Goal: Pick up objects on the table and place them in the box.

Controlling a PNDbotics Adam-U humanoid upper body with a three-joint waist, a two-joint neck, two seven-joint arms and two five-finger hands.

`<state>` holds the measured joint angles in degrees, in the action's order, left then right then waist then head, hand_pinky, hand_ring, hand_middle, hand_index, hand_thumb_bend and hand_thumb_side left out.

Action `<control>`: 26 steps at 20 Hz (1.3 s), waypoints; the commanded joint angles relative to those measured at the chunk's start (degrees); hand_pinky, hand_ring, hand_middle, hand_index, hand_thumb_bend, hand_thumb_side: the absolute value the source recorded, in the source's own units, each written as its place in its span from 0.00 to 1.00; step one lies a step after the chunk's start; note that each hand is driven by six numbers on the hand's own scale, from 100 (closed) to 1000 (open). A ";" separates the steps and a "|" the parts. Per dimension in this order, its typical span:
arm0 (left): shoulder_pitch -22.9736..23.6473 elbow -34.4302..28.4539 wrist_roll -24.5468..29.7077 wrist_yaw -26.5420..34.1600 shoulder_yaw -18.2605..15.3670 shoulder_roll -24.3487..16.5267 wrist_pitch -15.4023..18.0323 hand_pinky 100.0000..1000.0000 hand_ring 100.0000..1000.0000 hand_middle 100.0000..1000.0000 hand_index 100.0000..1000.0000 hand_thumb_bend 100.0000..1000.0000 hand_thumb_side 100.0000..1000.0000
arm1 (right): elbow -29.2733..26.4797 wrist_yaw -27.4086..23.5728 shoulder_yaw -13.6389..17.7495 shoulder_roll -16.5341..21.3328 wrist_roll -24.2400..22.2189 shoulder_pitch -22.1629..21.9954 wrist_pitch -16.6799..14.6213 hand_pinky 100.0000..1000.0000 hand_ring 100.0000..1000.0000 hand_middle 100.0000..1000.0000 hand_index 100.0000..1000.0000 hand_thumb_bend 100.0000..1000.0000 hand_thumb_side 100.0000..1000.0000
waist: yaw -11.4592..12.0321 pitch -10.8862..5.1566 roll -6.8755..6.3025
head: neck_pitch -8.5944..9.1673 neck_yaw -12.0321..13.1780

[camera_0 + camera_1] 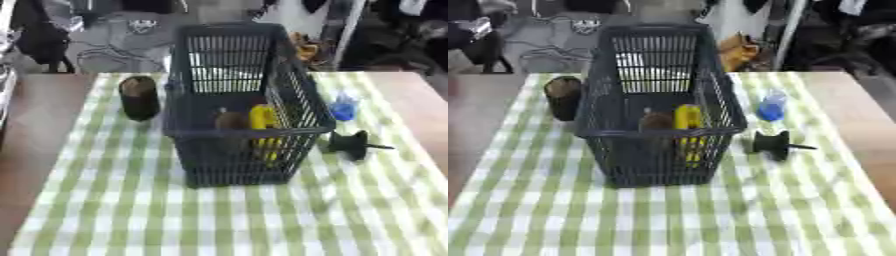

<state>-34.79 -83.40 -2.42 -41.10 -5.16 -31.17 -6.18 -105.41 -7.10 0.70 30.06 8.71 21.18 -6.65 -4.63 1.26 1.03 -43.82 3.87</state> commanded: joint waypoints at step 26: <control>-3.99 3.20 3.02 -4.81 1.02 -1.98 -0.96 0.59 0.66 0.75 0.82 0.94 0.61 | -0.55 0.15 0.56 1.95 -0.16 0.71 0.03 0.57 0.74 0.72 0.97 0.00 0.69 | -0.14 -0.72 -0.39 | 0.05 -0.20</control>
<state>-37.14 -80.55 0.07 -44.87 -4.29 -31.23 -6.92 -105.41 -7.10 0.70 30.06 8.66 21.18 -6.60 -4.68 1.22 1.03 -43.82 3.68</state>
